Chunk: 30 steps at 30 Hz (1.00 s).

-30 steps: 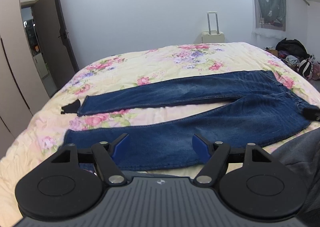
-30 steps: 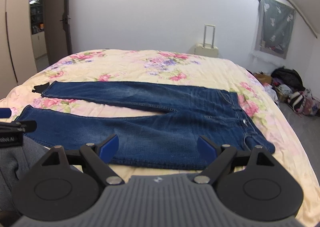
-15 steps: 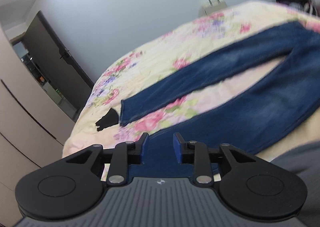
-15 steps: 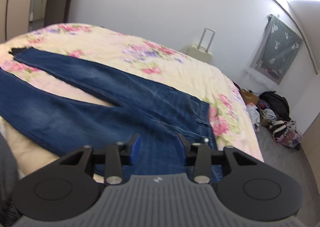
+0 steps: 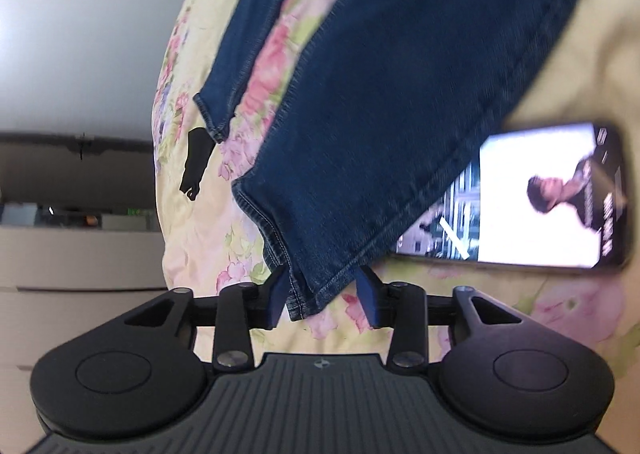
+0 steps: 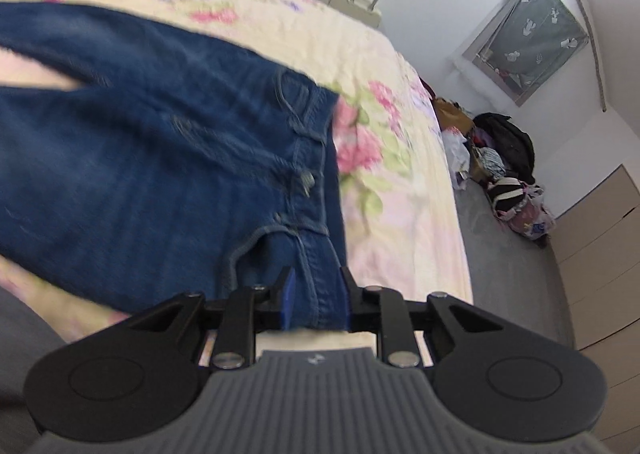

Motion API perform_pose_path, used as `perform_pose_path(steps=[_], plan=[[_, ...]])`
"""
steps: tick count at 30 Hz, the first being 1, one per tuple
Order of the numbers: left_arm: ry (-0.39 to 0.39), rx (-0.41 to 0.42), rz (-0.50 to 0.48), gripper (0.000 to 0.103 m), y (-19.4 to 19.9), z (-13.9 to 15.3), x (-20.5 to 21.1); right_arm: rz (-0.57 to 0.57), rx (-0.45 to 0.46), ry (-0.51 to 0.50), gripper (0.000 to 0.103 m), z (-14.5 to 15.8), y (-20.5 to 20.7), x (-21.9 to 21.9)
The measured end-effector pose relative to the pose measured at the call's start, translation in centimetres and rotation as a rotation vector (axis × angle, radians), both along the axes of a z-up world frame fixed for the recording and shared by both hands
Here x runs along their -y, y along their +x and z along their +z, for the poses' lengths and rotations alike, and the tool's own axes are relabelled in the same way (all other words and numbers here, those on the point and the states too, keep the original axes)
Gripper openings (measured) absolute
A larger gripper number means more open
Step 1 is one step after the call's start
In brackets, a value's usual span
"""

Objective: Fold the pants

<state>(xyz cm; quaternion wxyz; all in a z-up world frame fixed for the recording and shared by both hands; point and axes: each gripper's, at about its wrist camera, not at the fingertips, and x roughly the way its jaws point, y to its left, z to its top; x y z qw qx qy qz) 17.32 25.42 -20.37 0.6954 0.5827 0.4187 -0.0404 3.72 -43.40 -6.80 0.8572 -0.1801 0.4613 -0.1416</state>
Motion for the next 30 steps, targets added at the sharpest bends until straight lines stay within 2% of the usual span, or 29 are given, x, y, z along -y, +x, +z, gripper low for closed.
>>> perform_pose_path(steps=[2,5,8,9,10,13,14,19,22,27,30], plan=[[0.077,-0.011,-0.045,0.051,-0.1,-1.7,-0.2,-0.018,-0.011,0.016,0.017,-1.1,0.1,0.9],[0.14,-0.041,-0.076,0.052,0.0,-3.4,-0.5,0.004,-0.01,0.021,0.018,-2.4,-0.2,1.8],[0.191,-0.005,-0.099,0.052,0.4,-4.5,-0.3,0.031,-0.061,-0.012,0.018,-3.6,-0.1,1.9],[0.198,0.01,-0.105,0.05,0.5,-4.6,-0.1,0.044,-0.068,-0.02,0.018,-3.9,-0.1,1.9],[0.193,0.021,-0.099,0.038,0.7,-4.5,0.2,0.064,-0.074,-0.031,0.018,-4.2,-0.1,1.8],[0.117,0.043,-0.045,0.009,1.3,-3.4,0.7,0.121,-0.085,-0.083,0.018,-4.8,-0.3,1.3],[0.084,0.062,-0.018,0.007,1.4,-2.8,0.9,0.144,-0.089,-0.102,0.018,-5.0,-0.3,1.1],[-0.123,0.156,0.202,0.005,3.6,1.4,1.4,0.277,-0.133,-0.171,0.018,-6.0,-0.7,0.4],[-0.211,0.204,0.313,0.005,5.1,3.6,1.7,0.387,-0.18,-0.229,0.018,-6.9,-1.1,0.1],[-0.289,0.244,0.451,0.004,7.2,5.9,1.8,0.621,-0.261,-0.34,0.018,-8.4,-2.3,-0.8],[-0.329,0.259,0.528,0.004,7.7,6.6,1.5,0.809,-0.337,-0.433,0.018,-9.9,-3.7,-1.4]])
